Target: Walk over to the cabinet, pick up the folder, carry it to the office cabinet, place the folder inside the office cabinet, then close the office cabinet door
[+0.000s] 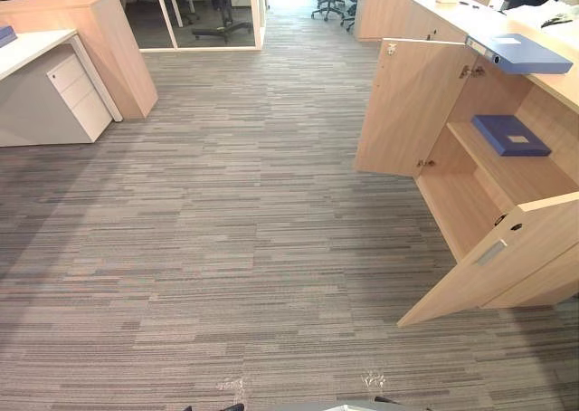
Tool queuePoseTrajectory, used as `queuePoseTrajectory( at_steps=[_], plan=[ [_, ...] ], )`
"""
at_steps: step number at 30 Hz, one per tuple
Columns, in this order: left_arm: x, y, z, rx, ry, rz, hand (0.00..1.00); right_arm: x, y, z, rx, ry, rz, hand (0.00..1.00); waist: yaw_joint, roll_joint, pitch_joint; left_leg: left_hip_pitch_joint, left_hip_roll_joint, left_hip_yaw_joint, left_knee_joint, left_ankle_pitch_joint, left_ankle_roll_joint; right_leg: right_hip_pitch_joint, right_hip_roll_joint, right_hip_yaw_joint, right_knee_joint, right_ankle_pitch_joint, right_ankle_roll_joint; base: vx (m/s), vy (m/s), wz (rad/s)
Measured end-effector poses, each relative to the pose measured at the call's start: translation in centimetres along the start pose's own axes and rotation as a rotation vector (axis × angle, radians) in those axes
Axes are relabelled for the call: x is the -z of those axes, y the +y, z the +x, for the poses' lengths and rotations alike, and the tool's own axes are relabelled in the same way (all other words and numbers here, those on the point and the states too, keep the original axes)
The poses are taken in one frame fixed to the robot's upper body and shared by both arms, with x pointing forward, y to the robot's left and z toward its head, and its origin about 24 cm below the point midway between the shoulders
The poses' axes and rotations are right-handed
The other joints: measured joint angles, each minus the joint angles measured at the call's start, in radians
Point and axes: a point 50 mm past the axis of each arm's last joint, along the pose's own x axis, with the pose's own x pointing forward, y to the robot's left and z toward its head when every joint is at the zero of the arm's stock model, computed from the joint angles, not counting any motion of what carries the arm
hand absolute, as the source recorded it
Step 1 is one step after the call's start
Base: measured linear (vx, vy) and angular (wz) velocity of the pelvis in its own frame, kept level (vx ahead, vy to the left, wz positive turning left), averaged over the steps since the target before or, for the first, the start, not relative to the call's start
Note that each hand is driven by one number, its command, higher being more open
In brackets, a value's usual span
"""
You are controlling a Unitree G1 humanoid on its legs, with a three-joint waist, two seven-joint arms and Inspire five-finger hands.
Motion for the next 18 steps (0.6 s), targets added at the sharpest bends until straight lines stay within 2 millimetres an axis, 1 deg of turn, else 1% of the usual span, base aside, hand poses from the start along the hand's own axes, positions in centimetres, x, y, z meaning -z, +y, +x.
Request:
queuePoseTrajectory(
  at_steps=[4,5,10,18],
  plan=[
    [-0.7,-0.4,0.1,0.027,-0.027,-0.039,1.00,-1.1,0.9,0.1,-0.026,-0.031,0.005,1.00,0.000,-0.005,0.022,0.013,-0.001,-0.001,-0.006,0.006,-0.008,0.009,-0.001,-0.007,-0.001,0.005,0.011,-0.04,0.014,-0.01],
    [-0.7,-0.4,0.1,0.028,-0.029,-0.040,1.00,-1.1,1.0,0.1,-0.030,-0.032,0.005,1.00,0.000,-0.006,0.023,0.015,-0.001,-0.001,-0.009,0.008,-0.009,0.009,-0.002,-0.007,-0.001,0.005,0.011,-0.05,0.012,-0.01],
    [-0.7,-0.3,0.1,0.030,-0.030,-0.057,1.00,-1.3,1.2,0.1,-0.042,-0.036,0.006,1.00,0.001,-0.012,0.027,0.019,-0.003,0.000,-0.026,0.022,0.008,0.006,-0.002,-0.012,-0.004,0.005,0.011,-0.05,0.006,0.00],
    [-0.9,-0.1,0.2,0.030,-0.034,-0.056,1.00,-1.2,1.4,0.0,-0.047,-0.035,0.011,1.00,0.001,-0.023,0.035,0.020,-0.003,0.005,-0.039,0.030,0.012,-0.001,-0.002,-0.012,-0.004,0.009,0.005,-0.01,0.001,0.00]
  ],
)
